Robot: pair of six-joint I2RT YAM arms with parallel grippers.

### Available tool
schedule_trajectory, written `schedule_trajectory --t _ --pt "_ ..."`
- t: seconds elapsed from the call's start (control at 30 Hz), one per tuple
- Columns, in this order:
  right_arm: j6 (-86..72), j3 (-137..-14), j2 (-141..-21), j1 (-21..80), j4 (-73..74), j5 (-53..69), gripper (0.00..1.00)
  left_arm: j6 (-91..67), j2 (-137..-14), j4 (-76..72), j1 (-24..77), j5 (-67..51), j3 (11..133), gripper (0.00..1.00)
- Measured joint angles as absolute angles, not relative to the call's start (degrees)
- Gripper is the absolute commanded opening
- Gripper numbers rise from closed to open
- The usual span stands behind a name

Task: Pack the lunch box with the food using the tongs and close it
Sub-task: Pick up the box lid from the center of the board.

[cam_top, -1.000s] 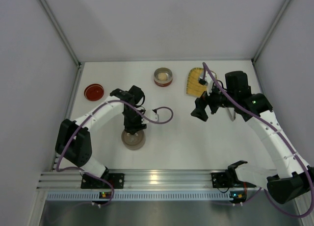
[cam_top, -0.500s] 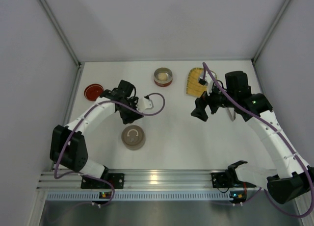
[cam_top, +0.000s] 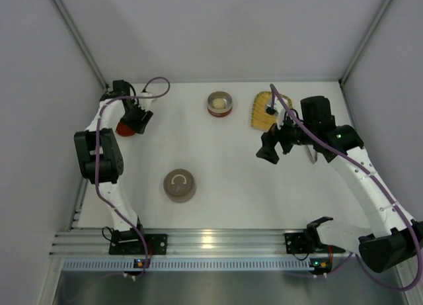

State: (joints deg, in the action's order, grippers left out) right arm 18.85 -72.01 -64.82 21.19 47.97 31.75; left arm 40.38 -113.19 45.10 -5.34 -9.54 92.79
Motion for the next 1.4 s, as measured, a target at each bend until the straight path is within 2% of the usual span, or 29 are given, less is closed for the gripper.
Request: schedule_trajectory --t 0.2,0.37,0.6,0.73,1.07,1.17,1.27,1.3,1.37,1.4 --pt "19.31 -71.99 -65.14 21.19 47.97 31.66 0.99 41.98 -119.52 45.01 -6.72 -9.54 98.65 0.53" --pt "19.90 -71.22 -65.08 21.19 47.99 31.29 0.99 42.85 -123.11 44.58 -6.37 -9.54 102.35 0.51" --pt "20.08 -70.85 -64.99 21.19 47.97 31.14 1.00 43.20 -124.95 44.56 -6.37 -9.13 102.54 0.50" --pt "20.21 -70.85 -64.99 21.19 47.97 31.14 0.99 43.16 -125.43 44.49 -6.39 -8.78 102.54 0.43" --pt "20.38 -70.91 -64.99 21.19 47.99 31.16 1.00 43.03 -125.84 42.28 -6.33 -7.84 99.98 0.41" --pt "20.38 -70.94 -64.99 21.19 48.01 31.16 0.99 42.72 -125.84 41.95 -6.33 -7.70 99.94 0.34" --pt "20.40 -70.98 -64.99 21.19 48.01 31.14 0.99 42.22 -125.84 41.47 -6.33 -7.55 99.94 0.20" --pt "20.40 -70.98 -64.99 21.19 48.01 31.14 0.99 42.09 -125.84 41.36 -6.35 -7.55 99.94 0.11" --pt "20.40 -71.00 -64.99 21.19 48.01 31.14 0.99 41.80 -125.82 41.15 -6.44 -7.66 99.94 0.01" --pt "20.40 -71.00 -64.99 21.19 48.01 31.14 0.99 41.50 -125.73 41.19 -6.44 -7.79 99.85 0.00"
